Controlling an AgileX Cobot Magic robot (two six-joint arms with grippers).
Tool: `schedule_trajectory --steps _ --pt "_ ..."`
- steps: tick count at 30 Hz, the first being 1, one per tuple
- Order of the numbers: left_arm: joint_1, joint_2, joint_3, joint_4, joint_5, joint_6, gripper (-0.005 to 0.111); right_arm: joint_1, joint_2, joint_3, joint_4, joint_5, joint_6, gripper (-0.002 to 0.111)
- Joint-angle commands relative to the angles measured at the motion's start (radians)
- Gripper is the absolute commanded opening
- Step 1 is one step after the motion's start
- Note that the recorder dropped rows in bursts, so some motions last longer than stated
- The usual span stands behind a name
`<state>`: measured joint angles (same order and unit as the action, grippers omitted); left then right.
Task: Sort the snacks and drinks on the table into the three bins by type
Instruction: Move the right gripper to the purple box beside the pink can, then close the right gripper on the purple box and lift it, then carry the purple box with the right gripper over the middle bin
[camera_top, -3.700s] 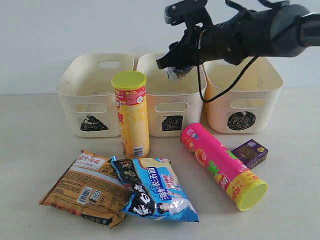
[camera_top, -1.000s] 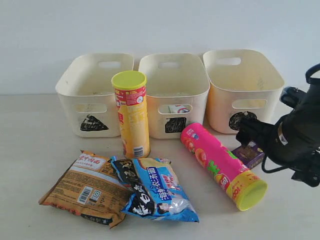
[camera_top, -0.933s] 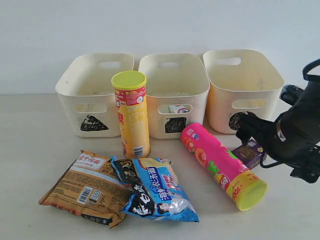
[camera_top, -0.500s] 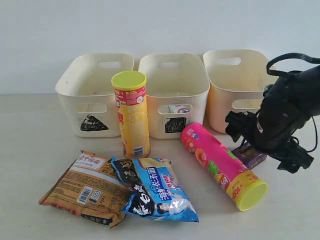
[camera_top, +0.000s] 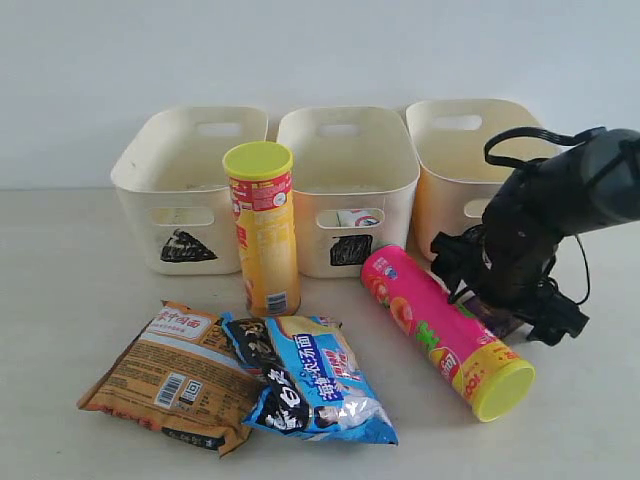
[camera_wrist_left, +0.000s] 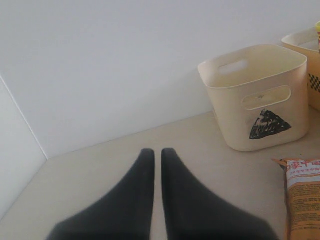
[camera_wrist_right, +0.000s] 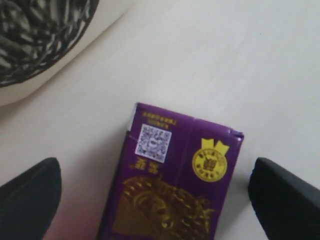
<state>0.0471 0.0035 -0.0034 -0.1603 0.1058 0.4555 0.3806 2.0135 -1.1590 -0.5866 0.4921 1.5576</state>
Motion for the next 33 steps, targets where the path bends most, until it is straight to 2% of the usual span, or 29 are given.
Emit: schedule_trajectory --steps 1,9,11,18,25,30,33 --pt "0.001 -0.003 0.003 -0.013 -0.005 0.001 0.004 -0.003 0.012 -0.006 0.032 0.011 -0.007 0.082" --pt "0.001 -0.003 0.003 -0.013 -0.005 0.001 0.004 -0.003 -0.016 -0.006 0.036 0.085 -0.024 0.011" --pt "0.001 -0.003 0.003 -0.013 -0.005 0.001 0.004 -0.003 -0.034 -0.006 0.036 0.113 -0.031 0.0" --pt "0.001 -0.003 0.003 -0.013 -0.005 0.001 0.004 -0.003 -0.114 -0.006 -0.006 0.24 -0.034 0.0" --pt "0.001 -0.003 0.003 -0.013 -0.005 0.001 0.004 -0.003 -0.23 -0.006 -0.139 0.371 -0.076 0.0" --pt "0.001 -0.003 0.003 -0.013 -0.003 0.001 0.004 -0.003 -0.327 -0.006 -0.208 0.362 -0.24 0.0" --pt "0.001 -0.003 0.003 -0.013 -0.005 0.001 0.004 -0.003 -0.389 -0.006 -0.223 0.333 -0.403 0.0"
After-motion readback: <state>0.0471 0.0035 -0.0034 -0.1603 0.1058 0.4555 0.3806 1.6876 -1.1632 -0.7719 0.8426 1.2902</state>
